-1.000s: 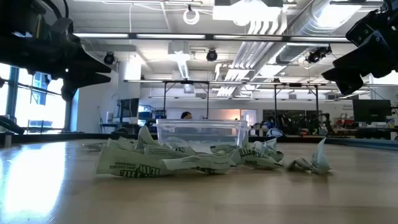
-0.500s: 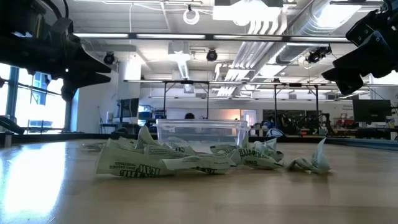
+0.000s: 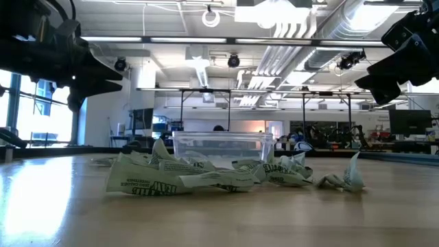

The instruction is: Pick and place Stevia / Truvia into bins

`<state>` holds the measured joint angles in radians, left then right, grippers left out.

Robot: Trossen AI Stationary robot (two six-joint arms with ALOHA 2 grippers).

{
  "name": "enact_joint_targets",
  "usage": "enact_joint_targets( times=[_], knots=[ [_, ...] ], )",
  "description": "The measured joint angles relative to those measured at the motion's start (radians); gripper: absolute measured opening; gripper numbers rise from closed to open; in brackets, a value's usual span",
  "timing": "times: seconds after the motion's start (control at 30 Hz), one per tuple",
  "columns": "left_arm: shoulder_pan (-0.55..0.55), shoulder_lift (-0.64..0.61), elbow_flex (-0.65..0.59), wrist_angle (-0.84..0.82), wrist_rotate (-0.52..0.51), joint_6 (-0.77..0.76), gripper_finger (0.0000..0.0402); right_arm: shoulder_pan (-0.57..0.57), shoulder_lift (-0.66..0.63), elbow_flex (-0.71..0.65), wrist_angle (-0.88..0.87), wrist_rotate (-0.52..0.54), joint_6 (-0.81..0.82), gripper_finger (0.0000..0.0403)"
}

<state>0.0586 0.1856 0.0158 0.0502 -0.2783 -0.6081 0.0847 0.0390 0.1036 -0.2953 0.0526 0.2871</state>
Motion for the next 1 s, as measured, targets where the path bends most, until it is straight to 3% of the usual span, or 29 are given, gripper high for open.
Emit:
enact_joint_targets(
  times=[0.8, 0.9, 1.0],
  knots=[
    [0.000, 0.000, 0.000, 0.019, -0.008, -0.010, 0.0154, 0.000, 0.000, 0.000, 0.000, 0.000, 0.000, 0.0184],
    [0.000, -0.002, 0.000, 0.042, -0.016, -0.108, 0.0154, 0.000, 0.000, 0.000, 0.000, 0.000, 0.000, 0.0184],
    [0.000, -0.007, 0.000, 0.038, 0.028, -0.346, 0.0154, 0.000, 0.000, 0.000, 0.000, 0.000, 0.000, 0.0185]
  ],
)
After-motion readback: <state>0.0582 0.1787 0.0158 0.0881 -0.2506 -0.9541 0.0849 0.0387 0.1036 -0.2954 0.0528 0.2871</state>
